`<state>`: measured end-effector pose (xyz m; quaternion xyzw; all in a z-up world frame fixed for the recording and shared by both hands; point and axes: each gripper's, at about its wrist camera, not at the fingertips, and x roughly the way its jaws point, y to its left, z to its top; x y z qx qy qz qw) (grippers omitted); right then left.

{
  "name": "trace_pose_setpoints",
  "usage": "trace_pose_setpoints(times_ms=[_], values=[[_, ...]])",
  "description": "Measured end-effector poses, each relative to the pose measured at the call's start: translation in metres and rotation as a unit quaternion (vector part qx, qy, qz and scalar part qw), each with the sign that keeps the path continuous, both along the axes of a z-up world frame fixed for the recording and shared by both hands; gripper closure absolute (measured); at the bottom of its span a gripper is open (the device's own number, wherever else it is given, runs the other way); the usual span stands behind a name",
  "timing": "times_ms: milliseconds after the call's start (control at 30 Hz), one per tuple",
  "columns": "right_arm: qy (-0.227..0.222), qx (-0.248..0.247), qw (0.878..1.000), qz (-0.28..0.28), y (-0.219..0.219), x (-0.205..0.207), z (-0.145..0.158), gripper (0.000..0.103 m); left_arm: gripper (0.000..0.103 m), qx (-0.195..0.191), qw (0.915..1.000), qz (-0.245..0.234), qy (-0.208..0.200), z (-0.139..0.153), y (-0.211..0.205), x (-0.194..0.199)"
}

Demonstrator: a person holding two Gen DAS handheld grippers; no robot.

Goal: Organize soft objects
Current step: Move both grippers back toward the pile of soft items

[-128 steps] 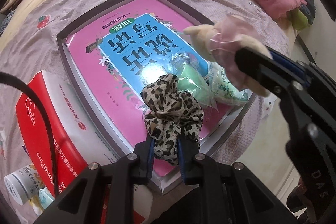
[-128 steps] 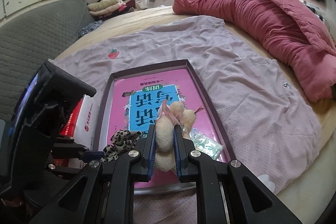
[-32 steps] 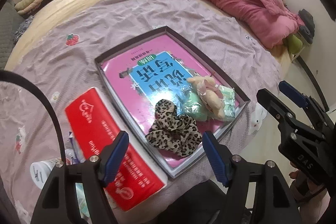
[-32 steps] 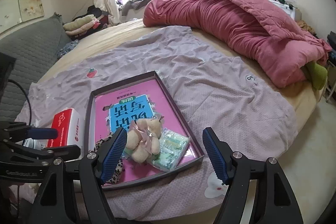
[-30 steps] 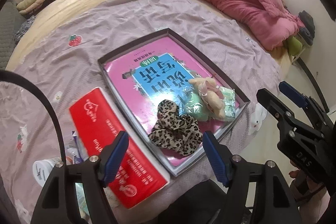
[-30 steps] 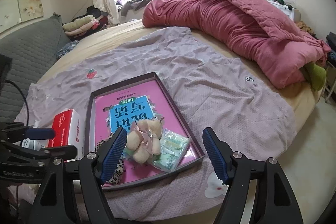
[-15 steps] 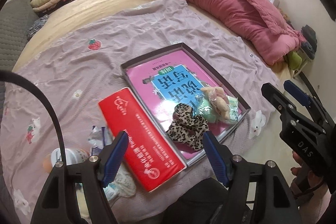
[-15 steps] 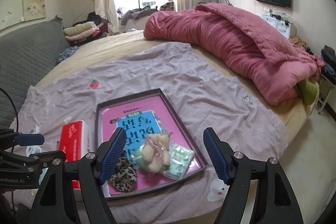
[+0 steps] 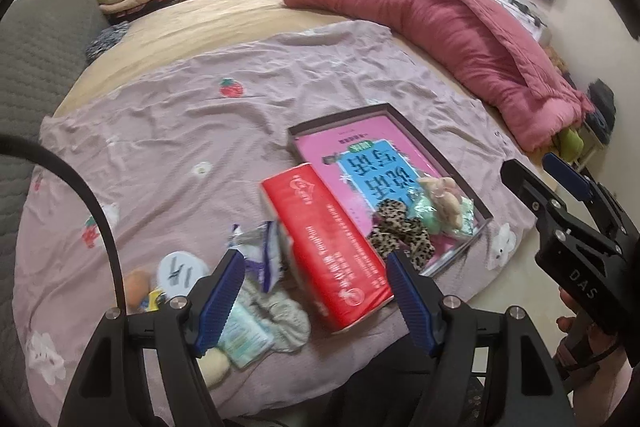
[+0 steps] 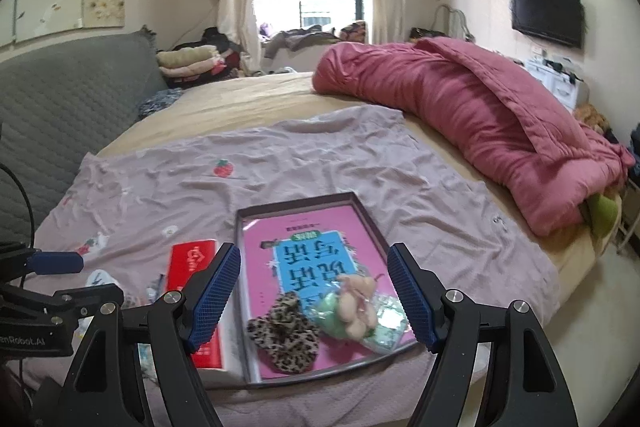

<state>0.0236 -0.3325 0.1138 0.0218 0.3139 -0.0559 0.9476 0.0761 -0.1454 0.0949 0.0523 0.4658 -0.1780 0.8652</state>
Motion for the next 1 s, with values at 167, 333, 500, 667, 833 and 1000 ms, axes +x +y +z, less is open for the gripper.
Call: trace_pose_setpoints(times_ms=[167, 333, 500, 667, 833, 1000], values=[[-0.006, -0.007, 1.0, 0.024, 0.024, -0.003, 0.008, 0.026, 0.03, -0.007, 0.9996, 0.027, -0.011, 0.007, 0.03, -0.005], [-0.011, -0.011, 0.998, 0.054, 0.054, -0.002, 0.015, 0.026, 0.03, -0.014, 0.9983, 0.055, -0.017, 0.011, 0.061, -0.009], [-0.013, -0.013, 0.996, 0.083, 0.08, -0.001, 0.02, 0.026, 0.03, -0.022, 0.996, 0.085, -0.017, 0.01, 0.091, -0.011], [-0.013, -0.016, 0.993, 0.115, 0.109, 0.0, 0.023, 0.026, 0.03, -0.023, 0.9939, 0.106, -0.018, 0.008, 0.116, -0.014], [-0.011, -0.022, 0.99, 0.139, 0.132, 0.0, 0.024, 0.026, 0.03, -0.024, 0.9922, 0.121, -0.019, 0.005, 0.137, -0.018], [-0.008, -0.03, 0.987, 0.156, 0.145, 0.0, 0.025, 0.026, 0.03, -0.018, 0.989, 0.145, -0.024, 0.003, 0.16, -0.02]])
